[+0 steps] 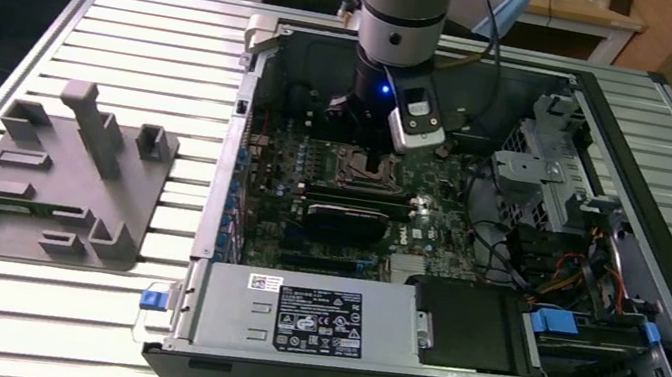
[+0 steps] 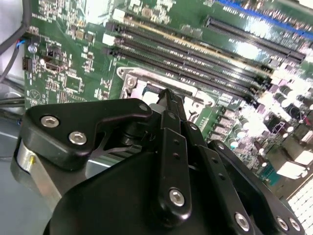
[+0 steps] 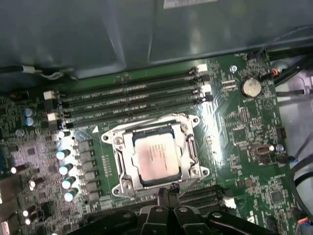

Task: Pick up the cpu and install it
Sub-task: 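Install the second cpu locking lever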

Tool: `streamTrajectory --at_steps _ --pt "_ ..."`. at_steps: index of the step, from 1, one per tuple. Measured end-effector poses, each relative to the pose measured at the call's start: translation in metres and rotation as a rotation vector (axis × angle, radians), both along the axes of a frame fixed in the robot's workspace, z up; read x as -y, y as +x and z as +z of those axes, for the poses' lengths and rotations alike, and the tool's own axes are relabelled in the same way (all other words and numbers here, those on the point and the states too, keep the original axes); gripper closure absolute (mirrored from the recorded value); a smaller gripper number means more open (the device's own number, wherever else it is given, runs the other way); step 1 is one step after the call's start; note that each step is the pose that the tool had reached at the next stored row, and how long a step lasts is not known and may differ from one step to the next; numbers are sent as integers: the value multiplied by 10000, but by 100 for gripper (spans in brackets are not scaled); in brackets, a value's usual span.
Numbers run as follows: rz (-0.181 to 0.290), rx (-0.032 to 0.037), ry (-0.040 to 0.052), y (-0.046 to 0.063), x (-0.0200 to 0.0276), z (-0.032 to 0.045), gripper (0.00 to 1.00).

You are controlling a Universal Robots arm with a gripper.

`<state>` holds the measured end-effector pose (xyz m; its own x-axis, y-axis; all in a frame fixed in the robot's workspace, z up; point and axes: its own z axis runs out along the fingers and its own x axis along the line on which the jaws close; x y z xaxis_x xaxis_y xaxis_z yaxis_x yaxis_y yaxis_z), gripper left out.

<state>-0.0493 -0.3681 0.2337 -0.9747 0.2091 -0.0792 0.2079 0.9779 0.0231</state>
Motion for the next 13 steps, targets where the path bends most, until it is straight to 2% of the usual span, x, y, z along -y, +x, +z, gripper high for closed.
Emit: streamTrajectory --at_steps 6,9,13 --pt "2 0 0 6 90 0 89" --pt "74 1 1 5 102 -2 89" --pt "569 1 1 6 103 -9 89"
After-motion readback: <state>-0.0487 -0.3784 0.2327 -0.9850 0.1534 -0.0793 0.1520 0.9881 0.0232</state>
